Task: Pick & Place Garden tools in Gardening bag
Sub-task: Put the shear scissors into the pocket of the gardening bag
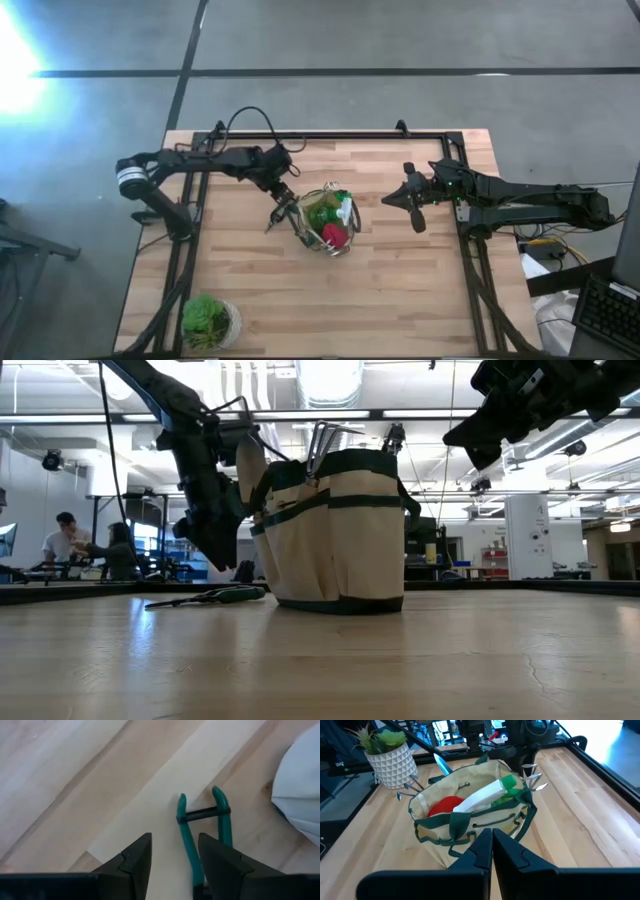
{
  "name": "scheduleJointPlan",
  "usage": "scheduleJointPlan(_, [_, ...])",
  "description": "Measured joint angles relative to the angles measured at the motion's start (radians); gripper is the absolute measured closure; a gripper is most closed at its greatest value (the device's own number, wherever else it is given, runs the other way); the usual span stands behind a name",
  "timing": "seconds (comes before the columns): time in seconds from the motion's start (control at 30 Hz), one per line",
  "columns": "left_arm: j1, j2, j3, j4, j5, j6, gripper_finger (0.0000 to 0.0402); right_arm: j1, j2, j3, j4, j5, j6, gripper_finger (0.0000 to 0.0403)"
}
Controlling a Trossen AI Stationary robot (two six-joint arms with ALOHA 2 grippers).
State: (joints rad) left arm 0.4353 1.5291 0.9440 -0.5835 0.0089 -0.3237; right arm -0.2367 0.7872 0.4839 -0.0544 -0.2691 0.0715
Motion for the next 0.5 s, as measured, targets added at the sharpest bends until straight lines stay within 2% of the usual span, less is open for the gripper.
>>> scheduleJointPlan(0.5, [-0.053,0.000,-0.033,0.029,-0.009,-0.022,0.0239,0.001,0.000,-0.003,-0.001,0.000,0.008,0.0394])
